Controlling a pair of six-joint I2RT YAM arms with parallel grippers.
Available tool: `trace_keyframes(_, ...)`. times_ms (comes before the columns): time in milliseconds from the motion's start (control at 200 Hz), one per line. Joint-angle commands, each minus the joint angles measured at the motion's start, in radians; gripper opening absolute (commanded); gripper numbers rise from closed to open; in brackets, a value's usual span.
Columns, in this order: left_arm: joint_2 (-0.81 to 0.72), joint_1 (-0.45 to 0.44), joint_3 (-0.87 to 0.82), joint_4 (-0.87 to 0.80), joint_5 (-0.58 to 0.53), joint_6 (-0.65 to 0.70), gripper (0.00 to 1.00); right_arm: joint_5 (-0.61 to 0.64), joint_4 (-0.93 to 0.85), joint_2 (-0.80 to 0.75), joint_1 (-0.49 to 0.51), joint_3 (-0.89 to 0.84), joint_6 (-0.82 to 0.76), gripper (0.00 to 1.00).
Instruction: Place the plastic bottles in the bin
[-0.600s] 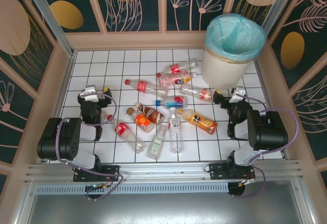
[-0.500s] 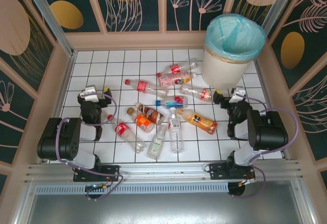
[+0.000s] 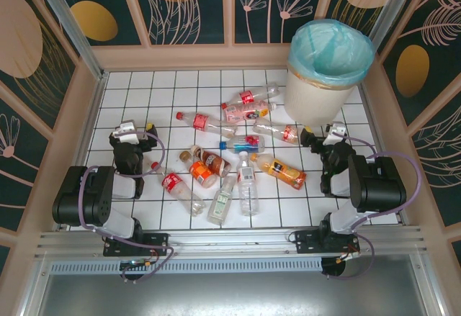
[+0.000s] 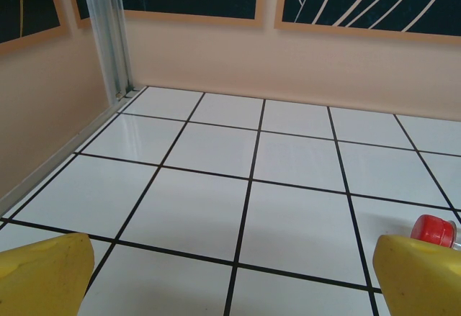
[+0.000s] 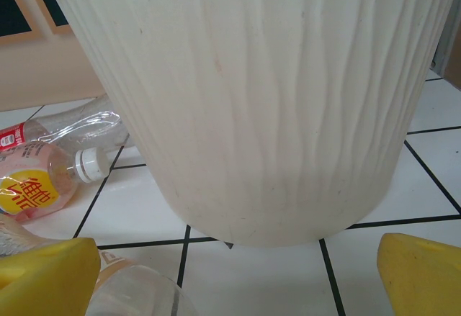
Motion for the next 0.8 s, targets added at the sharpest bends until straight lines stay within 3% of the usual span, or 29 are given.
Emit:
trace_keyframes(0,0.0,0.001,0.014,0.008,0.017,0.014,0.99,0.015,0.006,-0.017,0.004,0.02,-0.011,0.99)
trace_keyframes(180,-0.002,0.0,0.011,0.013,0.017,0.015,0.99,0.048,0.008,-0.016,0.004,0.017,0.001,0.99)
trace_keyframes(490,-0.092,0.0,0.019,-0.076,0.01,0.014,0.98,0.132,0.161,-0.09,0.002,-0.095,0.03,0.99)
trace_keyframes(671,-0.227,-0.001,0.04,-0.234,-0.011,0.013,0.98,0.158,0.018,-0.315,0.005,-0.126,0.042,0.99)
trace_keyframes(796,-0.33,-0.001,0.076,-0.366,-0.046,-0.005,0.96,0.181,-0.303,-0.546,0.008,-0.086,0.104,0.98)
